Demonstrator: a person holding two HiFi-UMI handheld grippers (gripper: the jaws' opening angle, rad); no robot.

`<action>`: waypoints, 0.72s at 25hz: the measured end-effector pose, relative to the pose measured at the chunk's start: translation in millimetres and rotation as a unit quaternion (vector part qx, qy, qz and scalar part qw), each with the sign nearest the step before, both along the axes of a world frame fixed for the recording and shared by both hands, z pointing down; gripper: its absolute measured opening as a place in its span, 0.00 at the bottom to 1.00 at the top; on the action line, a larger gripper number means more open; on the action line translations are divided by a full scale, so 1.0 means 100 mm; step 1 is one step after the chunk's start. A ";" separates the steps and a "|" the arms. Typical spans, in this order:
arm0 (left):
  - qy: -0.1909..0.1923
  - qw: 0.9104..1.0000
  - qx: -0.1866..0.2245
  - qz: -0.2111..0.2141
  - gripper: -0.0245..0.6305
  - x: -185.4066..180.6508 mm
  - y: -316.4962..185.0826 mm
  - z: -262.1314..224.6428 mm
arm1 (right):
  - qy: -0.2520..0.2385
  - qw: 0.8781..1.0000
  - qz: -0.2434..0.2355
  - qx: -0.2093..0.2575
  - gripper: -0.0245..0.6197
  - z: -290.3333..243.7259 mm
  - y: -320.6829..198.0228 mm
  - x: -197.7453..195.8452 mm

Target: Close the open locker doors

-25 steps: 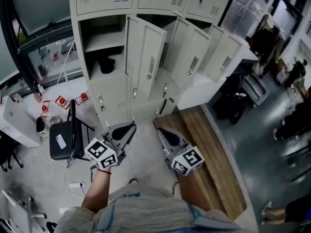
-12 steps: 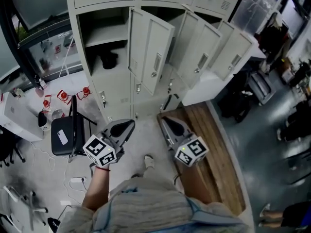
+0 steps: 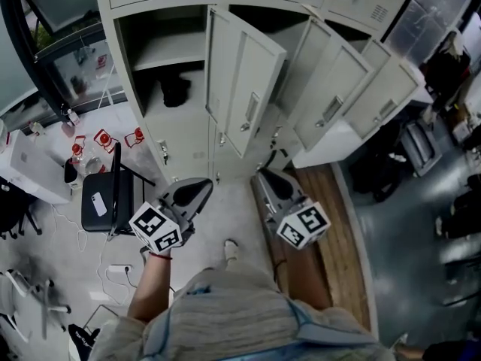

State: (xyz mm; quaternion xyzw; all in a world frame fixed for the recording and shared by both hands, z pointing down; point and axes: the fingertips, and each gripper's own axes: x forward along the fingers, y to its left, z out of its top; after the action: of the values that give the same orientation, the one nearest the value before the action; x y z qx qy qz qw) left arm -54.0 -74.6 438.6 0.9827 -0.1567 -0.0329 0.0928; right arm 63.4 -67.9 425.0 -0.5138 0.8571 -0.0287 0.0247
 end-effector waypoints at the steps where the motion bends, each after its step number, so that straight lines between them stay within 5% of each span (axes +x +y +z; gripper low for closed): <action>1: -0.001 1.000 -0.001 -0.002 0.04 0.04 -0.05 0.00 | 0.003 1.000 -0.003 0.001 0.05 -0.01 -0.06 0.03; 18: -0.016 0.998 0.005 -0.065 0.04 0.47 -0.75 -0.02 | 0.030 0.994 -0.105 0.011 0.14 -0.19 -0.97 0.39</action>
State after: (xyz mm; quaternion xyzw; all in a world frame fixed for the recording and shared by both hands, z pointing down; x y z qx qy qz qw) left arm -6.8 -149.2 437.0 0.9714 -0.2211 -0.0242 0.0834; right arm 102.6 -165.1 406.1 -0.4212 0.9070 -0.0059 0.0012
